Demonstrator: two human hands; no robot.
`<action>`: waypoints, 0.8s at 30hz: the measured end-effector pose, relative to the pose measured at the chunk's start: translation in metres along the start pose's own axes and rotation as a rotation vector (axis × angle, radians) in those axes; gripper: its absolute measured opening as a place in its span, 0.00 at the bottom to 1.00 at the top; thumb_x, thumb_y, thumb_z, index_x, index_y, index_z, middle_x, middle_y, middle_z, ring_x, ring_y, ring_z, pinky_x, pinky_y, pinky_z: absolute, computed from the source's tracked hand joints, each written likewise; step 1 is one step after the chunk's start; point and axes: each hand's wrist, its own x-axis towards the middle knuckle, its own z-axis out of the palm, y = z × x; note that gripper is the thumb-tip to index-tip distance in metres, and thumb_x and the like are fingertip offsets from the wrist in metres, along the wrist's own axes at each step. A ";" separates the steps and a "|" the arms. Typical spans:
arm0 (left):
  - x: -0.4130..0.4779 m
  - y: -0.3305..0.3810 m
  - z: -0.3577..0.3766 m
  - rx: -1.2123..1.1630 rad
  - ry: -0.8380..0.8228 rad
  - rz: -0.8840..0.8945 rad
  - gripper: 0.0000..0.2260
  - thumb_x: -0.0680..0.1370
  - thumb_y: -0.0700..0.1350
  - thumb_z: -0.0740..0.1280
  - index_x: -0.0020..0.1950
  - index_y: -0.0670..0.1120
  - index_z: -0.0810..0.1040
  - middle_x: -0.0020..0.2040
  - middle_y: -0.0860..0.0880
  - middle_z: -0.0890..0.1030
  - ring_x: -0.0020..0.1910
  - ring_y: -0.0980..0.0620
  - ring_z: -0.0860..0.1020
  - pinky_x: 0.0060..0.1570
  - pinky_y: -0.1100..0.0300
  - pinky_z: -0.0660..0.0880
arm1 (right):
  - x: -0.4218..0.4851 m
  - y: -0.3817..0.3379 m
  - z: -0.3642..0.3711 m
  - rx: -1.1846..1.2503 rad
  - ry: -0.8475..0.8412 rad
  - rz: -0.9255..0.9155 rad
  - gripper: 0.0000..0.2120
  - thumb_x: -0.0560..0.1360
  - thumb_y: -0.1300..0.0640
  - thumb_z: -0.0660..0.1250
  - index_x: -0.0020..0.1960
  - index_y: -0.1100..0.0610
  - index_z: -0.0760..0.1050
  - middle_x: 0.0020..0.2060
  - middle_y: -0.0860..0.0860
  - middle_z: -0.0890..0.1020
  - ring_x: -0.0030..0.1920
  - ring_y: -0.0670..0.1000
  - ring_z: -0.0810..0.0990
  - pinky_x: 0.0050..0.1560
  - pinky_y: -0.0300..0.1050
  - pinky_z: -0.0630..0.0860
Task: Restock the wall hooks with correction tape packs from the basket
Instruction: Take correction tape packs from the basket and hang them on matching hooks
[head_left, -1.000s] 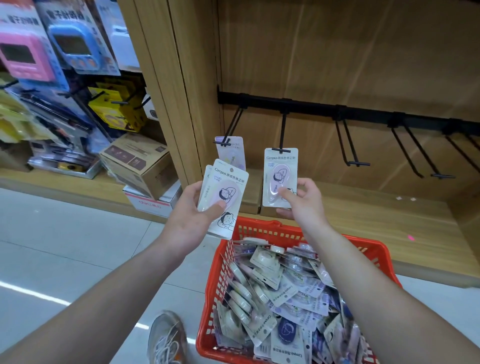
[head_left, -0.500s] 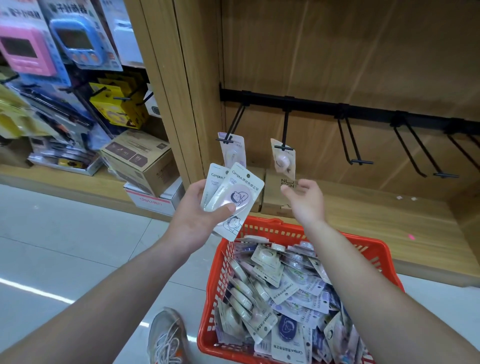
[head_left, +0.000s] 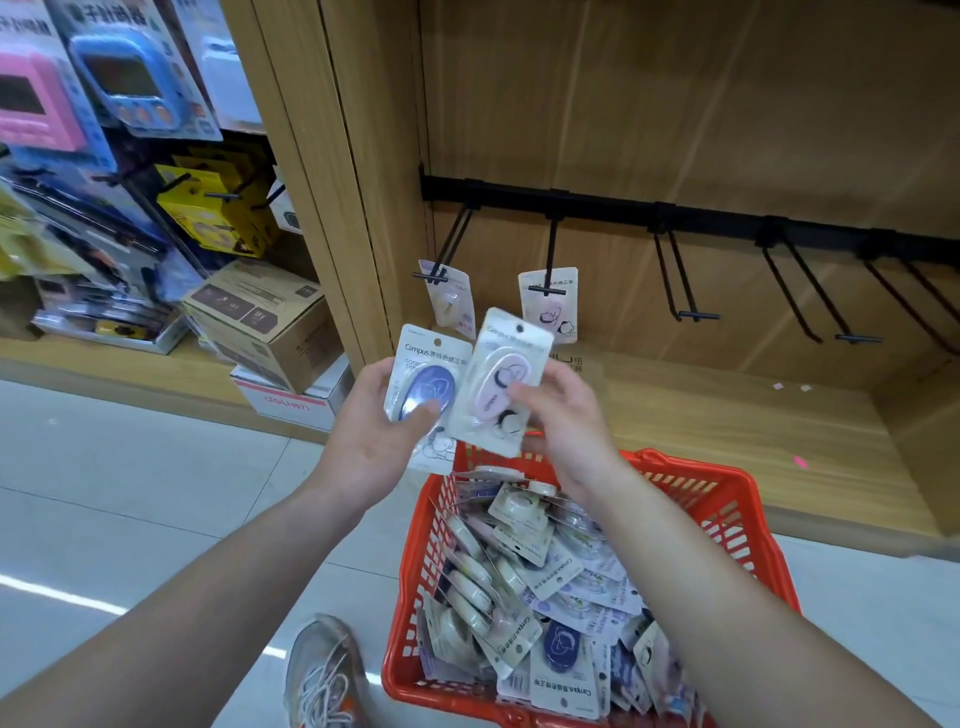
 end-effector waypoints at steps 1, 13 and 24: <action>0.002 -0.001 -0.002 0.009 0.025 0.010 0.19 0.79 0.47 0.72 0.68 0.55 0.71 0.59 0.53 0.83 0.49 0.50 0.86 0.47 0.45 0.84 | 0.006 -0.002 -0.006 -0.018 0.045 -0.014 0.10 0.80 0.61 0.69 0.60 0.54 0.77 0.51 0.49 0.87 0.49 0.52 0.88 0.52 0.61 0.85; 0.006 0.000 -0.009 0.034 0.052 -0.011 0.18 0.78 0.45 0.74 0.63 0.52 0.71 0.57 0.51 0.84 0.47 0.49 0.87 0.45 0.47 0.85 | 0.058 -0.003 -0.024 -0.216 0.267 -0.157 0.09 0.81 0.60 0.68 0.60 0.51 0.77 0.51 0.46 0.85 0.53 0.47 0.85 0.56 0.52 0.83; 0.006 -0.001 -0.007 0.035 0.026 -0.029 0.20 0.77 0.47 0.75 0.65 0.51 0.71 0.58 0.52 0.85 0.46 0.50 0.87 0.41 0.51 0.86 | 0.072 0.003 -0.016 -0.276 0.365 -0.236 0.07 0.81 0.57 0.67 0.59 0.51 0.74 0.50 0.45 0.83 0.51 0.45 0.83 0.53 0.47 0.80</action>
